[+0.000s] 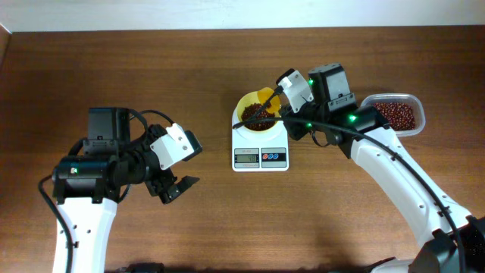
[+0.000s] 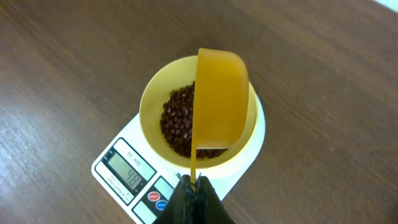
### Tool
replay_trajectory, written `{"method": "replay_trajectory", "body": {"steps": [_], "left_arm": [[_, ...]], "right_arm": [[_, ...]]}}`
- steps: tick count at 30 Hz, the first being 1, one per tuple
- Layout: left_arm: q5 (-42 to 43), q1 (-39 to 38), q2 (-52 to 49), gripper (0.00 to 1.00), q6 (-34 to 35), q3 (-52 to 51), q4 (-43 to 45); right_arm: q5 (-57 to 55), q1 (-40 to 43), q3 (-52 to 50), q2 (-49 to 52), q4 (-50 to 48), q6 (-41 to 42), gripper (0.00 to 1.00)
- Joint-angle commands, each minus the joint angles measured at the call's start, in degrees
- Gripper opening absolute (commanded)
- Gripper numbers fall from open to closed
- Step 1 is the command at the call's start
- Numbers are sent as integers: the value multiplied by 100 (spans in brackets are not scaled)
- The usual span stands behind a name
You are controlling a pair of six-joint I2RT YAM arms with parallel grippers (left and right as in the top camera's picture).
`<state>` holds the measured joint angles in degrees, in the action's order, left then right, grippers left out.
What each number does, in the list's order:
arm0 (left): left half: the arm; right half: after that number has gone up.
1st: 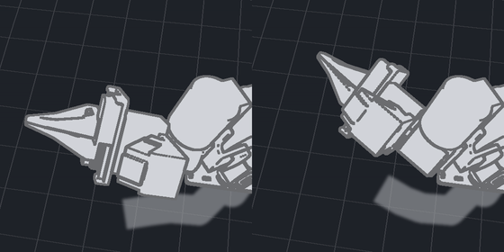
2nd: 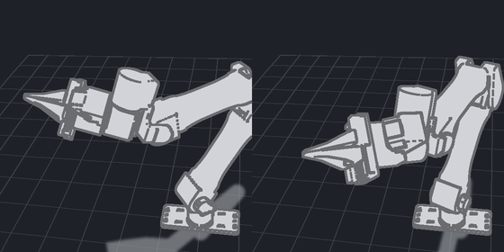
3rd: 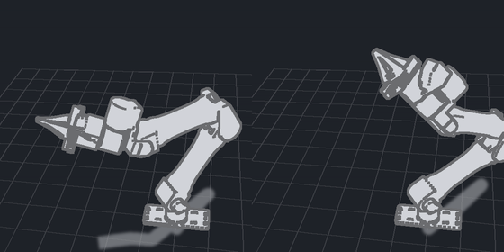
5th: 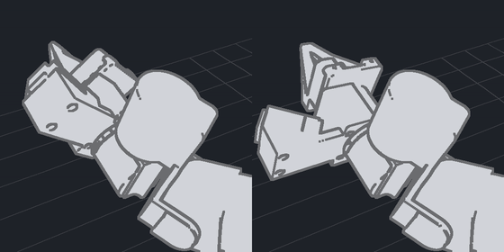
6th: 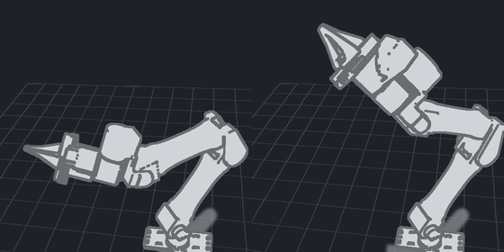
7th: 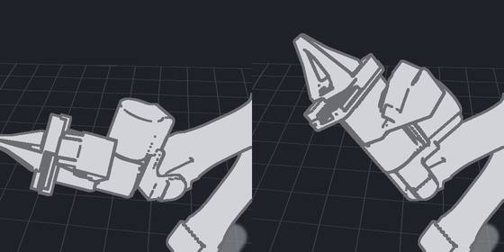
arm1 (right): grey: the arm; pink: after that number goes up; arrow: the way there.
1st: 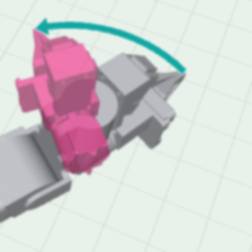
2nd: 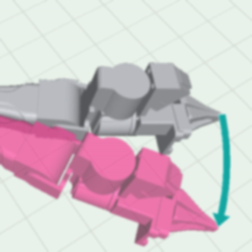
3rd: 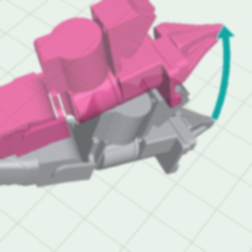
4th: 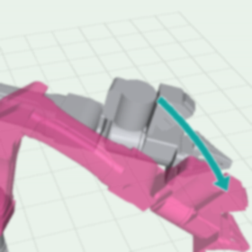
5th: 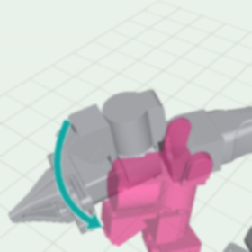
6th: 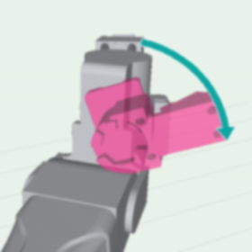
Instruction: Scoop item into bowl and weigh 50g on scale
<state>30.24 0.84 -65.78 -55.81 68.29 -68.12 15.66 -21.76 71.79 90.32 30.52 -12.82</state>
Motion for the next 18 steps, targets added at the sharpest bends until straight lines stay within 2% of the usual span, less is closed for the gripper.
{"method": "replay_trajectory", "body": {"steps": [1,18], "left_arm": [[120,35,11,99,-87,4,-4],[122,35,11,99,-87,4,-4]], "right_arm": [[-24,-31,87,26,-79,-44,4],[24,-111,63,90,-221,-48,4]]}}
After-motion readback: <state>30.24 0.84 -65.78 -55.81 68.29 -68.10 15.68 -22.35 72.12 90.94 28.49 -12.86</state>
